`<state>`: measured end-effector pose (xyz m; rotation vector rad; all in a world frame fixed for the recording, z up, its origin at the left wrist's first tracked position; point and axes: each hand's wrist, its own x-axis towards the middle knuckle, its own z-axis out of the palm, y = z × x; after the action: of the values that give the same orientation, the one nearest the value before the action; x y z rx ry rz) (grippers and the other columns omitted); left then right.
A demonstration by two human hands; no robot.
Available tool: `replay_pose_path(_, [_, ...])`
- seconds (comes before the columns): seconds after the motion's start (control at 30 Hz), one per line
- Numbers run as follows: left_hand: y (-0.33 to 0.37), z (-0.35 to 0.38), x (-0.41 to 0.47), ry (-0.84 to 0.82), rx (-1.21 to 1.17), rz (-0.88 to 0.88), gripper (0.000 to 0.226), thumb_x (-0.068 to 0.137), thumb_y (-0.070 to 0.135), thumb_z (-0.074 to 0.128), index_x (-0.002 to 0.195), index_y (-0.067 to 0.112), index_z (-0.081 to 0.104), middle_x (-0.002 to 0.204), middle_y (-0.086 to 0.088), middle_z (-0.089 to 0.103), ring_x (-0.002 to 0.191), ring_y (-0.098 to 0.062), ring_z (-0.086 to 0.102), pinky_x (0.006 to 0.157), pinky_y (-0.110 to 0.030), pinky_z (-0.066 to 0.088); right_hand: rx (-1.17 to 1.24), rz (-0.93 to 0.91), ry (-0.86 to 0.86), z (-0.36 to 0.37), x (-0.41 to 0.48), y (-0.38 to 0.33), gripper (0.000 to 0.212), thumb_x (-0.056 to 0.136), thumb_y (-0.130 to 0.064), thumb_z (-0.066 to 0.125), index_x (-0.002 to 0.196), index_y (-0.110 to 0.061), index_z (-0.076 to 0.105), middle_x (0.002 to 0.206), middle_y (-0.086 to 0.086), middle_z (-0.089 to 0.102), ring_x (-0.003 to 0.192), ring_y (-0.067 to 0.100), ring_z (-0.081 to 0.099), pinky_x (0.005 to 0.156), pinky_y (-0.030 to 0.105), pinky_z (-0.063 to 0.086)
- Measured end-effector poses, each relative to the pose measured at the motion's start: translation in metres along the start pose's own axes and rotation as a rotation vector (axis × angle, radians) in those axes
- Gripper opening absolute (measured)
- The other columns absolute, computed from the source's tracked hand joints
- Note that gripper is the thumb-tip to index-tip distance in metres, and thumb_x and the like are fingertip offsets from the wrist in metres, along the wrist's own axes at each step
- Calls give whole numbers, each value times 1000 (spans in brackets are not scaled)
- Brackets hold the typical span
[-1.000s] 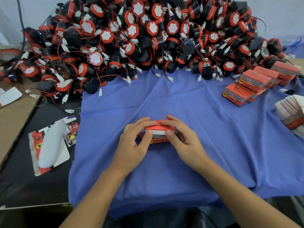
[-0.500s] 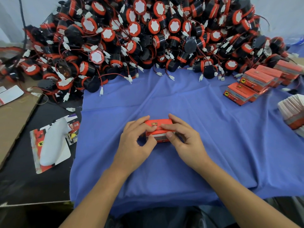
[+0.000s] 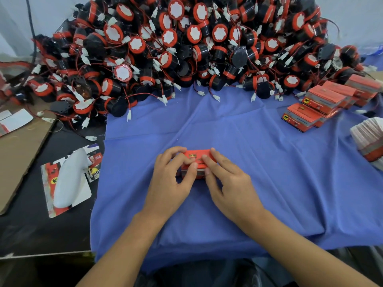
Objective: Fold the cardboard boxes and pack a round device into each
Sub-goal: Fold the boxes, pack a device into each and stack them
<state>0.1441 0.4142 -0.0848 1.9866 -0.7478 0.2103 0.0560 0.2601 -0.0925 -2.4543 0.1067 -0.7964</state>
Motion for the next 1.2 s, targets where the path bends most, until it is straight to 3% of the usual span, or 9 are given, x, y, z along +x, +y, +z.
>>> replay_pose_path(0.1, [0, 0, 0, -59, -24, -38, 17, 94, 45, 55, 91, 29, 59, 129, 15, 50, 123, -14, 48, 91, -25, 48, -78, 1, 25, -1, -1, -6, 38, 100, -24, 62, 136, -13, 67, 150, 7, 56, 133, 22, 59, 94, 43, 60])
replay_pose_path(0.2, [-1, 1, -1, -107, 22, -48, 9, 97, 39, 55, 91, 33, 54, 131, 19, 44, 122, -12, 43, 96, -19, 40, -142, -11, 31, -1, -2, -10, 45, 98, -36, 55, 136, -15, 67, 149, 5, 57, 131, 21, 61, 82, 42, 63])
replay_pose_path(0.37, [10, 2, -8, -75, 292, 73, 1, 103, 26, 53, 104, 27, 53, 135, 4, 42, 116, -20, 38, 98, -24, 35, -185, -61, 74, 2, -2, -5, 40, 92, -16, 71, 132, -11, 70, 146, 8, 59, 133, 24, 60, 80, 42, 64])
replay_pose_path(0.5, [11, -4, -25, -30, 483, 193, 42, 90, -5, 62, 127, 12, 68, 122, -7, 57, 105, -28, 52, 87, -42, 54, -158, -189, 138, 0, -2, 0, 27, 95, -11, 71, 120, -6, 75, 131, 12, 68, 120, 32, 65, 99, 39, 55])
replay_pose_path(0.6, [16, -7, -32, 7, 508, 226, 49, 90, 5, 43, 133, 5, 67, 113, -10, 65, 99, -31, 63, 81, -43, 59, -133, -219, 138, 0, 0, 1, 23, 95, -6, 71, 117, -5, 76, 114, 10, 71, 109, 31, 67, 92, 40, 56])
replay_pose_path(0.83, [32, -3, -36, -98, 677, 225, 58, 80, -3, 38, 132, -7, 64, 115, -18, 70, 94, -37, 70, 64, -44, 62, -153, -196, 127, 5, -1, 2, 21, 96, -8, 71, 116, -7, 77, 113, 6, 72, 111, 27, 67, 82, 41, 60])
replay_pose_path(1.0, [31, 0, -38, -16, 139, -48, 59, 88, -13, 62, 143, 9, 57, 132, -3, 50, 115, -19, 61, 94, -29, 55, 34, -44, 99, 2, 0, 2, 32, 94, -9, 72, 127, -12, 71, 129, 9, 57, 114, 17, 63, 90, 30, 57])
replay_pose_path(1.1, [35, 9, -27, 163, -254, -305, 44, 91, -10, 61, 125, 17, 59, 119, 10, 62, 107, -2, 66, 89, -18, 56, 190, 122, 119, -3, 6, 2, 46, 91, -8, 75, 134, -15, 64, 117, -1, 60, 102, -5, 57, 87, 16, 52])
replay_pose_path(1.2, [47, 27, -6, 70, -395, -362, 46, 90, -13, 56, 126, 15, 64, 118, 6, 70, 110, 0, 66, 87, -12, 53, 313, 320, 206, -11, 14, 5, 48, 89, -2, 74, 133, -17, 64, 118, -1, 63, 107, -4, 60, 89, 19, 54])
